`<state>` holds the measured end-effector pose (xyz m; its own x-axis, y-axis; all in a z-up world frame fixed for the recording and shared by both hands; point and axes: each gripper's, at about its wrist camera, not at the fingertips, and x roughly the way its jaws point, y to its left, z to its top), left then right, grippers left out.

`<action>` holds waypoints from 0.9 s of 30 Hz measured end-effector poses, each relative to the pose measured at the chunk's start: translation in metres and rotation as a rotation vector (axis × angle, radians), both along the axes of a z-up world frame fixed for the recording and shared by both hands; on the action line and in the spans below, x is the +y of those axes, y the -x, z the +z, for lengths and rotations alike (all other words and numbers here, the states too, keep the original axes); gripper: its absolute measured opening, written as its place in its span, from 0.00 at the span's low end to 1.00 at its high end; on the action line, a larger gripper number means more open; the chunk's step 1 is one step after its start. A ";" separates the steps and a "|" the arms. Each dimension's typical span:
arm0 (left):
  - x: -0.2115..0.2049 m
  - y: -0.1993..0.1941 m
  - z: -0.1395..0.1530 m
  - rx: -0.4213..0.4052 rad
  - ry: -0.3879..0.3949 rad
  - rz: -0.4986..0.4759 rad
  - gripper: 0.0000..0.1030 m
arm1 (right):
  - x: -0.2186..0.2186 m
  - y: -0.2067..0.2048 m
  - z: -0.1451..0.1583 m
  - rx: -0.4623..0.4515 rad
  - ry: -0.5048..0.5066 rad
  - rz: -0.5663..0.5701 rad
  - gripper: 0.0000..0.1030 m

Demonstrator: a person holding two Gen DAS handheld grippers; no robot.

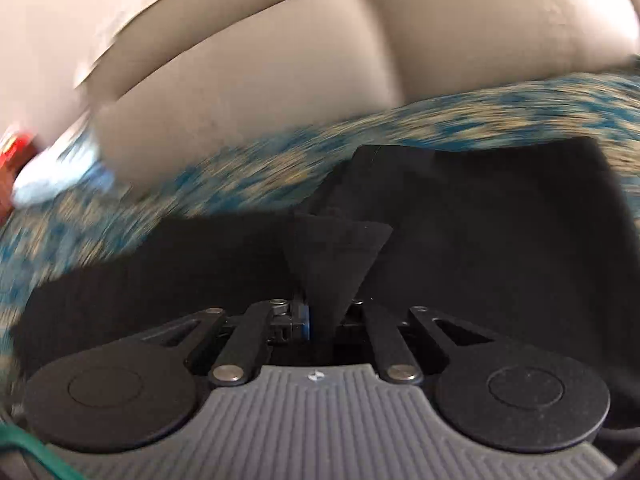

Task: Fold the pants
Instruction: 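Close the right gripper on the trouser edge and lift it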

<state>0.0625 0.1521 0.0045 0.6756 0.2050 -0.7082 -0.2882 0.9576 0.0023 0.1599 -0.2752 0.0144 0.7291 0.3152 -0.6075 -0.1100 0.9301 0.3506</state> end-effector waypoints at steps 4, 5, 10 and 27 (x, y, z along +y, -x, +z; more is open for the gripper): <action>-0.001 0.001 0.000 -0.004 0.000 0.001 1.00 | 0.055 0.011 -0.002 -0.049 0.092 0.131 0.09; 0.000 0.001 0.000 -0.004 0.001 0.001 1.00 | 0.067 0.015 -0.003 -0.061 0.116 0.155 0.09; 0.000 0.000 0.000 0.005 0.004 -0.002 1.00 | 0.109 0.028 -0.004 -0.116 0.208 0.237 0.09; -0.029 0.001 0.029 -0.012 -0.144 -0.103 0.95 | 0.134 0.073 -0.001 -0.205 0.208 0.543 0.66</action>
<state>0.0617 0.1226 0.0337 0.7066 0.2332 -0.6681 -0.1896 0.9720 0.1387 0.0868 -0.1411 0.0139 0.6063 0.5640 -0.5606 -0.6329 0.7691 0.0892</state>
